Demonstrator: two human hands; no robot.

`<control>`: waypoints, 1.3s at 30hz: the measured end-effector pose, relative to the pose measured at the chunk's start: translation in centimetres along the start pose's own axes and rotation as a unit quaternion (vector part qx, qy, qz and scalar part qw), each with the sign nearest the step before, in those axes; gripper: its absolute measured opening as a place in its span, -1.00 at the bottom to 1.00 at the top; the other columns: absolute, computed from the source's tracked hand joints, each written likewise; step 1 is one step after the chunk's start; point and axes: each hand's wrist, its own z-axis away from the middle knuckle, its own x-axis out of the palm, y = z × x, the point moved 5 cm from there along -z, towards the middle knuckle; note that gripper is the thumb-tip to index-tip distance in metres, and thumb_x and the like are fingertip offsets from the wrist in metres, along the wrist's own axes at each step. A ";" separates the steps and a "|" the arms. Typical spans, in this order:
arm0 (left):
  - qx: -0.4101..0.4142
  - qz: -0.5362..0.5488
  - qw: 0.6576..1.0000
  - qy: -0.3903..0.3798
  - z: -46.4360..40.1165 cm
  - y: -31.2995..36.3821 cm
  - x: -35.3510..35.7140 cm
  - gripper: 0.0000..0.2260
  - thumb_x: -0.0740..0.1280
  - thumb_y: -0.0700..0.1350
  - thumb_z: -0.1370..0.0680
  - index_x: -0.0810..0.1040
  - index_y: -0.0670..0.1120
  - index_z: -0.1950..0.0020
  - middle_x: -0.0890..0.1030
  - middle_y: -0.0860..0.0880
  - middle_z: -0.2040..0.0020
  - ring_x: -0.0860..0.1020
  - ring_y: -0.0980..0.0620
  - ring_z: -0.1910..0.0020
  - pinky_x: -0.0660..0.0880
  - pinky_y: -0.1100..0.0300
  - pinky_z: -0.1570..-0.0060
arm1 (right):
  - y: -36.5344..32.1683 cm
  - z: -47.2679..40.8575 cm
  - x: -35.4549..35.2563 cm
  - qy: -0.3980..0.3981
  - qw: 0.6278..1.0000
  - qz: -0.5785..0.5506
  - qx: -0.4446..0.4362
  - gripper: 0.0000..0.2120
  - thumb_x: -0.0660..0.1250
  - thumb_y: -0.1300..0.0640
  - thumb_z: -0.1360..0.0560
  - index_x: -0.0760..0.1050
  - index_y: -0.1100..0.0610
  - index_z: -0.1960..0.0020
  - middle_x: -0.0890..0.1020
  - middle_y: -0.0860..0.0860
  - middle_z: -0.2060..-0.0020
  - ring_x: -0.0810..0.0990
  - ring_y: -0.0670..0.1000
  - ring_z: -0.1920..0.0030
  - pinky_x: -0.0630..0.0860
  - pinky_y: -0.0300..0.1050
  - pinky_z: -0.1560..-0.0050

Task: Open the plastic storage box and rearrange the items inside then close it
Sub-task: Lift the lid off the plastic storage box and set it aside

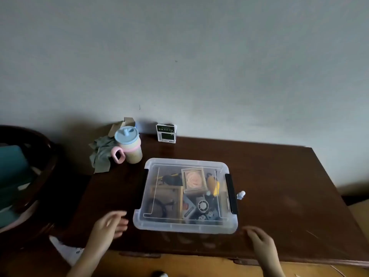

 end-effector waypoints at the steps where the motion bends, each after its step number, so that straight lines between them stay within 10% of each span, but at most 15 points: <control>1: 0.042 -0.008 0.999 0.008 -0.8 1.2 0.2 -0.82 0.15 -0.22 -0.63 0.55 -0.10 -0.04 0.62 -0.16 0.09 0.60 -0.12 0.10 0.50 0.08 0.13 | -1.3 -0.8 0.1 0.000 1.000 0.000 -0.027 -0.74 0.23 0.32 -0.55 0.62 0.12 0.18 0.68 0.09 0.19 0.62 0.05 0.13 0.55 -0.07 0.12; 11: 0.197 -0.185 0.960 0.071 -5.7 8.9 4.6 -0.78 0.28 -0.30 -0.53 0.58 -0.16 -0.14 0.53 -0.17 -0.14 0.52 -0.09 -0.13 0.42 0.14 -0.13 | -10.6 -4.6 3.7 0.004 0.991 0.043 -0.128 -0.82 0.23 0.23 -0.54 0.58 0.05 0.09 0.66 -0.02 0.21 0.62 0.02 0.21 0.62 -0.02 0.16; 18: 0.136 -0.301 0.938 0.102 -6.8 7.9 5.4 -0.59 0.34 -0.10 -0.53 0.38 -0.11 -0.36 0.44 -0.20 -0.24 0.46 -0.18 -0.20 0.44 0.01 -0.10 | -10.0 -6.9 4.9 0.044 0.974 0.174 -0.139 -0.73 0.35 0.15 -0.48 0.49 0.09 -0.17 0.55 0.04 -0.10 0.54 -0.02 0.05 0.54 -0.13 0.09; 27: 0.102 -0.357 0.923 0.102 -7.5 7.1 5.2 -0.58 0.30 0.04 -0.56 0.44 -0.14 -0.35 0.53 -0.12 -0.26 0.52 -0.13 -0.22 0.47 0.04 -0.07 | -9.4 -7.7 4.9 0.028 0.964 0.233 -0.124 -0.66 0.39 0.01 -0.47 0.50 0.11 -0.20 0.59 -0.06 0.13 0.52 -0.12 0.29 0.41 -0.31 0.43; 39: 0.036 -0.351 0.934 0.062 -9.1 6.2 4.0 -0.81 0.22 -0.11 -0.62 0.54 -0.15 -0.15 0.57 -0.12 -0.09 0.54 -0.11 -0.11 0.42 0.03 -0.20 | -10.0 -8.0 4.8 -0.021 0.949 0.270 -0.160 -0.86 0.31 0.07 -0.52 0.58 0.13 0.08 0.63 0.01 0.28 0.61 -0.03 0.31 0.56 -0.16 0.34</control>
